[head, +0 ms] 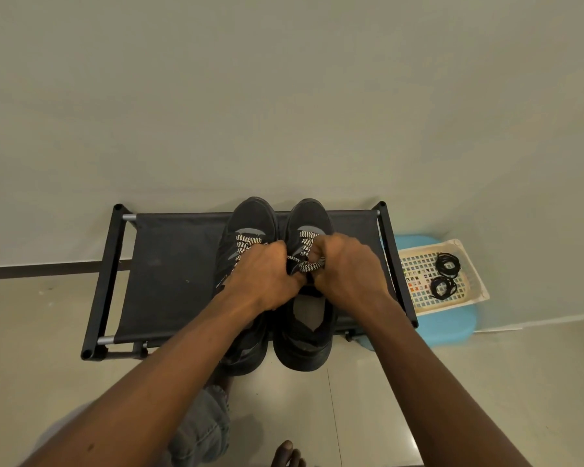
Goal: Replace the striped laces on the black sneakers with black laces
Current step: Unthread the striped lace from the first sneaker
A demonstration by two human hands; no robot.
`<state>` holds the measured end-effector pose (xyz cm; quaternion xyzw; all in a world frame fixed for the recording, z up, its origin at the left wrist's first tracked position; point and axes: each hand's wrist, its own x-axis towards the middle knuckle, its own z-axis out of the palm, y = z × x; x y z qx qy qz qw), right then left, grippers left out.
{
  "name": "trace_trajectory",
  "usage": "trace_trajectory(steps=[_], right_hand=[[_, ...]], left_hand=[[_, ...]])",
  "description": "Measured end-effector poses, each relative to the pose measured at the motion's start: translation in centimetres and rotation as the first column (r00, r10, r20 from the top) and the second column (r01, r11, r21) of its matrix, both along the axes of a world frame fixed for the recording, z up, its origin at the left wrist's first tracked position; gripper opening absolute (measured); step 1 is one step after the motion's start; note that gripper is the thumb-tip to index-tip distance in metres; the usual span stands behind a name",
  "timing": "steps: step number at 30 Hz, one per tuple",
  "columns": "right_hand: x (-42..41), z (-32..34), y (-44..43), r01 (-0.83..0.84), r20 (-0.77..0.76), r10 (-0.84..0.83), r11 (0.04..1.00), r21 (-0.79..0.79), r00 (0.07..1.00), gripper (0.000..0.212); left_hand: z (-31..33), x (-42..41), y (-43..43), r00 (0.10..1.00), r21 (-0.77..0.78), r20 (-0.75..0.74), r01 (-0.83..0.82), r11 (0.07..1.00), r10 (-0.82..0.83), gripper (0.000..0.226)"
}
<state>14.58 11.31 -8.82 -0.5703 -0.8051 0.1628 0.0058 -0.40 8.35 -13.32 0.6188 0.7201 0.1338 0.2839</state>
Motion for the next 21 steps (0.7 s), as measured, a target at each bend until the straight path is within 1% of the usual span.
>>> trace_trajectory(steps=[2,4,7,9,12,15,18,21], right_hand=[[0.2,0.1,0.1,-0.026,0.000,0.026,1.000,-0.003,1.000,0.026],[0.3,0.1,0.0,-0.014,-0.024,0.014,1.000,-0.003,1.000,0.027],[0.6,0.2,0.2,-0.015,-0.029,0.016,0.999,0.028,0.999,0.024],[1.0,0.3,0.5,-0.051,-0.038,0.053,0.998,0.044,0.998,0.024],[1.1,0.3,0.7,-0.130,-0.054,0.131,0.991,0.019,0.990,0.033],[0.9,0.2,0.7,-0.166,-0.012,0.167,0.984,0.063,0.986,0.031],[0.8,0.2,0.5,-0.139,0.028,0.136,0.984,0.115,0.990,0.025],[0.8,0.0,0.3,-0.093,0.021,0.091,0.989,0.114,0.996,0.026]], left_hand=[[0.0,0.2,0.1,1.000,0.022,0.011,-0.012,1.000,0.012,0.042],[0.2,0.3,0.0,0.999,0.038,0.025,-0.038,0.999,0.037,0.047],[0.2,0.3,-0.1,0.998,0.037,0.024,-0.058,0.998,0.057,0.047],[0.2,0.3,-0.1,0.998,0.038,0.017,-0.061,0.997,0.061,0.044],[0.4,0.3,-0.1,0.999,0.043,0.016,-0.047,0.998,0.046,0.041],[0.4,0.3,-0.2,0.998,0.057,0.036,-0.046,0.997,0.044,0.046],[0.3,0.2,-0.2,0.998,0.048,0.043,-0.041,0.998,0.039,0.047],[0.2,0.2,-0.1,0.999,0.047,0.038,-0.032,0.998,0.030,0.047]])
